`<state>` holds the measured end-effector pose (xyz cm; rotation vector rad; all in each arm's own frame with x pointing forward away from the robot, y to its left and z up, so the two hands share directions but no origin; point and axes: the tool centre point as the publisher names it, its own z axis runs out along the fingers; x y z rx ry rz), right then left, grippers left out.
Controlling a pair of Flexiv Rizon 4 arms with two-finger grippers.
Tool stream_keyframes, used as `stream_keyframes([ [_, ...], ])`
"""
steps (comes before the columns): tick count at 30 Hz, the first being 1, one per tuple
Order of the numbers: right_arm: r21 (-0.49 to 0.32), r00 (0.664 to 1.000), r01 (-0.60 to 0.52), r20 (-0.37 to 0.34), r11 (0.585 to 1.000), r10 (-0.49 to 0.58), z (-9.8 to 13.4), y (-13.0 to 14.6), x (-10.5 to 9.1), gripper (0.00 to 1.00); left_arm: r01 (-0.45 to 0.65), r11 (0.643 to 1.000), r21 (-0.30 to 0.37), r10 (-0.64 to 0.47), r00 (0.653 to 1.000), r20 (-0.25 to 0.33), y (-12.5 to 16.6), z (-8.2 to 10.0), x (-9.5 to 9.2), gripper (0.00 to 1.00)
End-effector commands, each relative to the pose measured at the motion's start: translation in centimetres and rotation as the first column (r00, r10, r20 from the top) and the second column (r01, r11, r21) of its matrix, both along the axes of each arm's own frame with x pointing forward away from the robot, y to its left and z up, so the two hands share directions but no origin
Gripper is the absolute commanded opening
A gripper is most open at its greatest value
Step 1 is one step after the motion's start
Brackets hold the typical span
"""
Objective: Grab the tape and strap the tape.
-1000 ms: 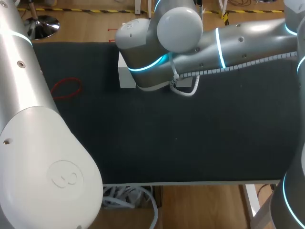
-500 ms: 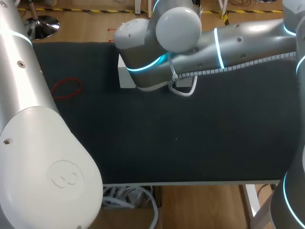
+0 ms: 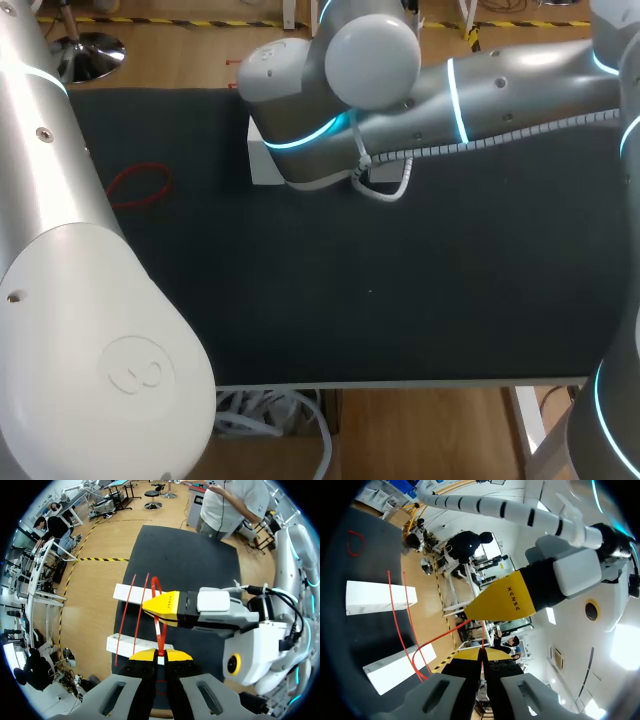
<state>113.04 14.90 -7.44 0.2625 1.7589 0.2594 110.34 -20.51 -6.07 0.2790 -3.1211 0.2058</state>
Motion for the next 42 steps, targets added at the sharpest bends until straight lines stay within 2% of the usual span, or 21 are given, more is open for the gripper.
stream_keyframes([
  [1, -0.001, 1.0, -0.002, -0.005, 1.0, 0.002, 0.1, 0.3, 0.0, 0.0, 0.001, 1.0, 0.005, -0.001, 1.0, -0.004, -0.1, 0.2, 0.1, 0.0],
  [42, 0.006, 0.999, -0.031, -0.015, 1.0, 0.031, 0.0, 1.3, -0.7, 0.0, 0.001, 1.0, 0.005, -0.001, 1.0, -0.004, -0.1, 0.2, 0.1, 0.0],
])
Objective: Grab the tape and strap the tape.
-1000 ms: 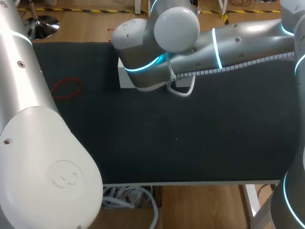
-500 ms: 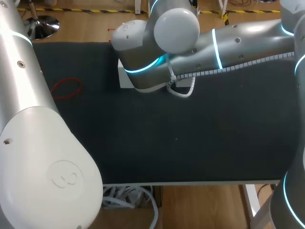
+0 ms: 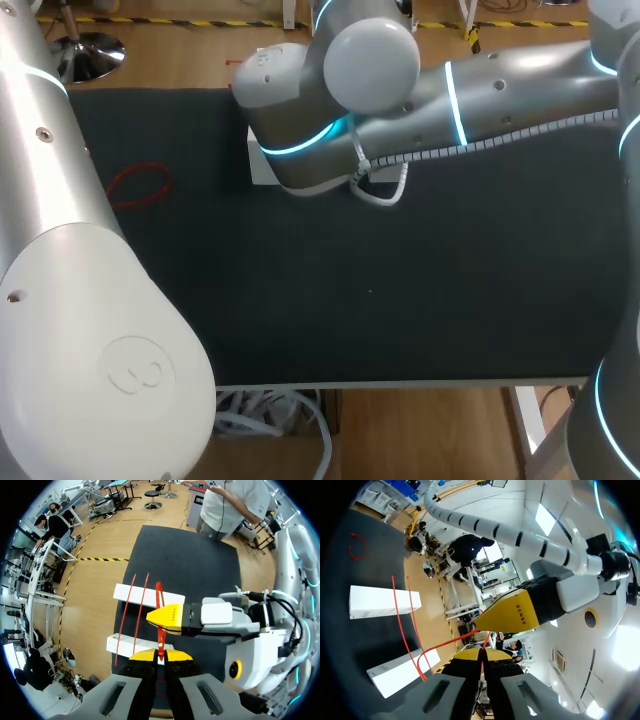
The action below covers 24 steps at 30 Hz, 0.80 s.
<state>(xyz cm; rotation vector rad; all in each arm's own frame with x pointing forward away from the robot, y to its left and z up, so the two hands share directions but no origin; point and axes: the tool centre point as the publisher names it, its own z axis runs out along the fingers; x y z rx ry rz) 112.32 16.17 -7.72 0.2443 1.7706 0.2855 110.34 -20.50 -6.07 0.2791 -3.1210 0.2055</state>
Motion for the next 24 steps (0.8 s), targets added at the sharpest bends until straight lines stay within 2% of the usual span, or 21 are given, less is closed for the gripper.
stream_keyframes([
  [1, -0.001, 1.0, -0.003, -0.008, 1.0, 0.003, 0.3, 0.1, 0.0, 0.0, 0.001, 1.0, 0.005, -0.001, 1.0, -0.004, -0.1, 0.2, 0.1, 0.0],
  [24, 0.01, 0.999, -0.03, -0.016, 1.0, 0.03, 0.2, 1.2, -0.4, 0.0, 0.001, 1.0, 0.005, -0.001, 1.0, -0.004, -0.1, 0.2, 0.1, 0.0],
])
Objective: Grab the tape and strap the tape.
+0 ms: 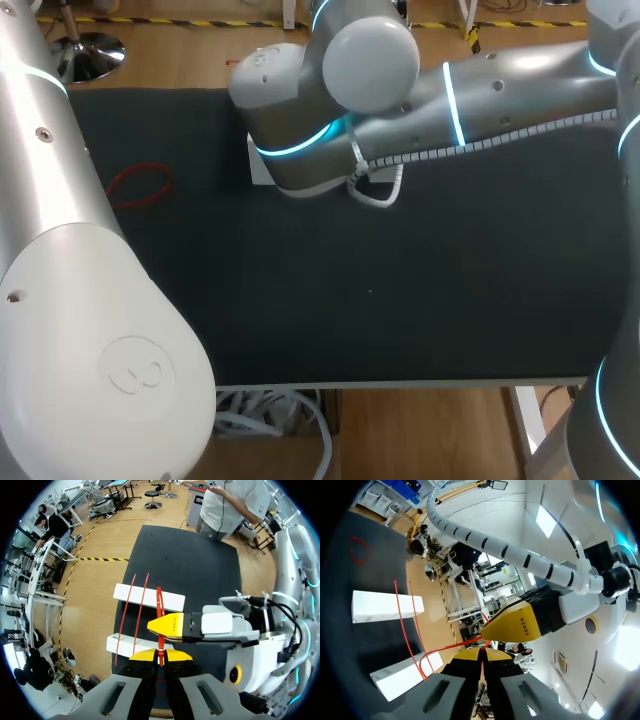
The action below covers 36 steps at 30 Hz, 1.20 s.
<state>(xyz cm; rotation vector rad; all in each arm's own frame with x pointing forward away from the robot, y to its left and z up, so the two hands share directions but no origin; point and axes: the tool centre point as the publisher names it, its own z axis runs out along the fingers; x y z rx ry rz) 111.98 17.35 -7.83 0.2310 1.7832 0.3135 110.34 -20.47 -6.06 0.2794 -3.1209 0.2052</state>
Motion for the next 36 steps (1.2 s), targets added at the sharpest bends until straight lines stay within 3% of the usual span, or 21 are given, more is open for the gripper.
stream_keyframes([
  [1, 0.0, 1.0, -0.004, -0.006, 1.0, 0.004, 0.3, 0.0, -0.1, 0.0, 0.001, 1.0, 0.005, -0.001, 1.0, -0.004, -0.1, 0.2, 0.1, 0.0],
  [36, 0.038, 1.0, -0.026, 0.01, 0.999, 0.026, 1.1, 1.5, 0.0, 0.0, 0.001, 1.0, 0.005, -0.001, 1.0, -0.004, -0.1, 0.2, 0.1, 0.0],
])
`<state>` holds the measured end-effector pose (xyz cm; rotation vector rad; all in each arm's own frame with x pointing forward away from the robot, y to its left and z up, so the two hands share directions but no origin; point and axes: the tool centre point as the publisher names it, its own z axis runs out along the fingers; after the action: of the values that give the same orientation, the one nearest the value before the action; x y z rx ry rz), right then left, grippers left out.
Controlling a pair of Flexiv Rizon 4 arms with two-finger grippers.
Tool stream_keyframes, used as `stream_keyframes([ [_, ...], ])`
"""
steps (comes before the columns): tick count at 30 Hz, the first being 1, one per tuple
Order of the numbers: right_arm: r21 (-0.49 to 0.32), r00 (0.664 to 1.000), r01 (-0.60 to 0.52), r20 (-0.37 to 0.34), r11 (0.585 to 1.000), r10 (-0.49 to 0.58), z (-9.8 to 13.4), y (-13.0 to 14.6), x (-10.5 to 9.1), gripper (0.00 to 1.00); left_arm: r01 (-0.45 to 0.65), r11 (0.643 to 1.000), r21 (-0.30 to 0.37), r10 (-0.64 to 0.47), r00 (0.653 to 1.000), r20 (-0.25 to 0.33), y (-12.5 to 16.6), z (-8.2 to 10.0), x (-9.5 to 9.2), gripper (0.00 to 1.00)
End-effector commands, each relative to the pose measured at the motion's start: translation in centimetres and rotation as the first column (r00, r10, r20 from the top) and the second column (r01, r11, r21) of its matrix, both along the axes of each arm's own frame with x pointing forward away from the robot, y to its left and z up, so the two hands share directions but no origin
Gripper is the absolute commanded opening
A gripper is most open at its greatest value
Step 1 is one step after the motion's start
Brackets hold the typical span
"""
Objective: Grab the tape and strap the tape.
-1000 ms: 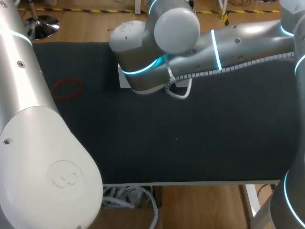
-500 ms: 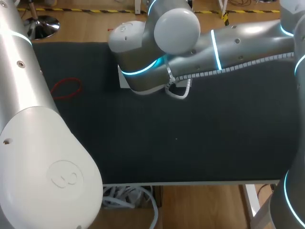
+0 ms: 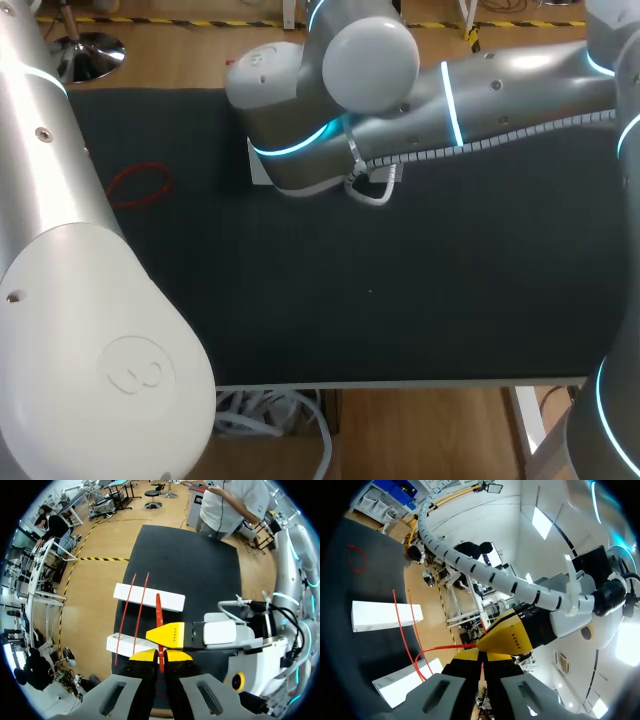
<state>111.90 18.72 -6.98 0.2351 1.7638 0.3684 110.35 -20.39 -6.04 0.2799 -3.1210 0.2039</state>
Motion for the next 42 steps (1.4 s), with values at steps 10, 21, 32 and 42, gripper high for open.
stream_keyframes([
  [10, -0.003, 1.0, -0.006, -0.009, 1.0, 0.006, 0.16, 0.01, 0.16, 0.0, 0.002, 1.0, 0.004, -0.002, 1.0, -0.004, -0.2, 0.14, 0.1, 0.0],
  [21, 0.007, 1.0, -0.016, -0.014, 1.0, 0.016, 0.19, 0.12, 0.14, 0.0, 0.002, 1.0, 0.004, -0.002, 1.0, -0.004, -0.2, 0.14, 0.1, 0.0],
  [32, 0.018, 1.0, -0.022, -0.019, 1.0, 0.022, 0.2, 0.21, 0.03, 0.0, 0.002, 1.0, 0.004, -0.002, 1.0, -0.004, -0.2, 0.14, 0.1, 0.0],
  [42, 0.028, 1.0, -0.012, -0.019, 1.0, 0.012, 0.27, 0.0, -0.06, 0.31, 0.002, 1.0, 0.004, -0.002, 1.0, -0.004, -0.2, 0.14, 0.1, 0.0],
])
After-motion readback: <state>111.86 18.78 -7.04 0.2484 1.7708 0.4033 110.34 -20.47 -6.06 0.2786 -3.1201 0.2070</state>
